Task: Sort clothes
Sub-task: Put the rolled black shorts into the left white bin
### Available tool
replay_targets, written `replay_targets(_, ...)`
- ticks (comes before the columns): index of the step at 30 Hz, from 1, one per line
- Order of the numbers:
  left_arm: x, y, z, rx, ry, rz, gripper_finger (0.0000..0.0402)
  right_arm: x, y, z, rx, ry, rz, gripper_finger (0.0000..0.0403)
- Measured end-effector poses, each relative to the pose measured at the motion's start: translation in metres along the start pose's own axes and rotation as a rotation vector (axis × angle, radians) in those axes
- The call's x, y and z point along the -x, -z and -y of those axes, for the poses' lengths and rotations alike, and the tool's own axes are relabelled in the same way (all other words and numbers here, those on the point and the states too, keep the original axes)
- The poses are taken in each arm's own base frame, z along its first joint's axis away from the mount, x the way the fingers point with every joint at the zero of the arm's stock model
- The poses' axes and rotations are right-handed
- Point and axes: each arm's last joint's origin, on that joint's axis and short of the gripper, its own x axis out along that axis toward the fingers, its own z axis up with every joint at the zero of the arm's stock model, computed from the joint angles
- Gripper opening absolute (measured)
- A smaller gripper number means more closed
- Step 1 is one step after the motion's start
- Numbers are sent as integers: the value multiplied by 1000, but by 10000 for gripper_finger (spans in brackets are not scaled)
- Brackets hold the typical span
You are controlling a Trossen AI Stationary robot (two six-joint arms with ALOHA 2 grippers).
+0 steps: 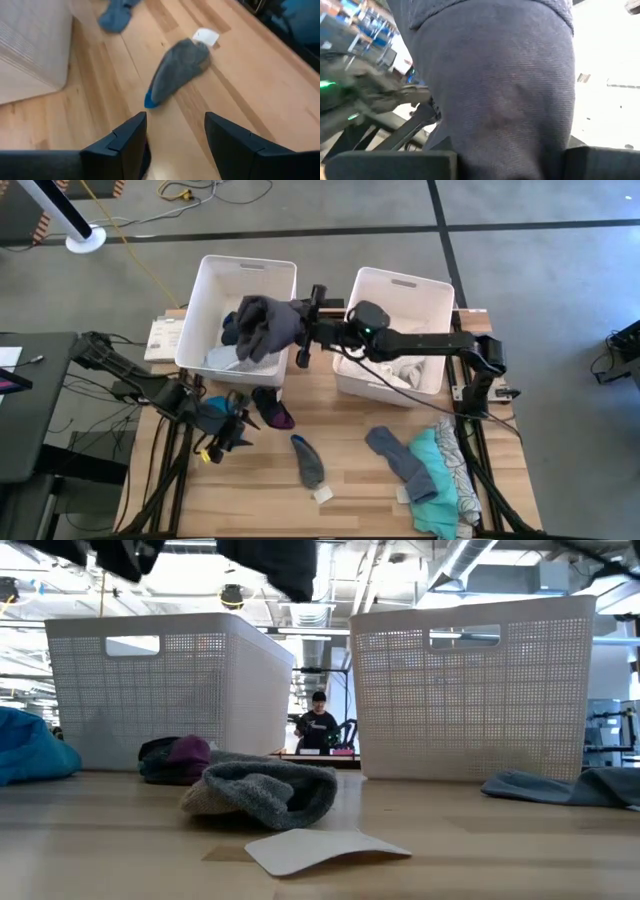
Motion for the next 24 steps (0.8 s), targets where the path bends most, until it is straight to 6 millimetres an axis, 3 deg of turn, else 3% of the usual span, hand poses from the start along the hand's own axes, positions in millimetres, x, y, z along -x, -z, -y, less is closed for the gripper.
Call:
replay_targets(8,-19,16,6,62,11,-15,195,-11,48,8,-109,12,58,123)
replay_targets(13,-19,16,7,106,14,-11,195,-22,73,-1,-152,2,64,123)
replay_targets(24,-17,10,16,95,116,55,195,-49,110,-18,-165,6,139,123)
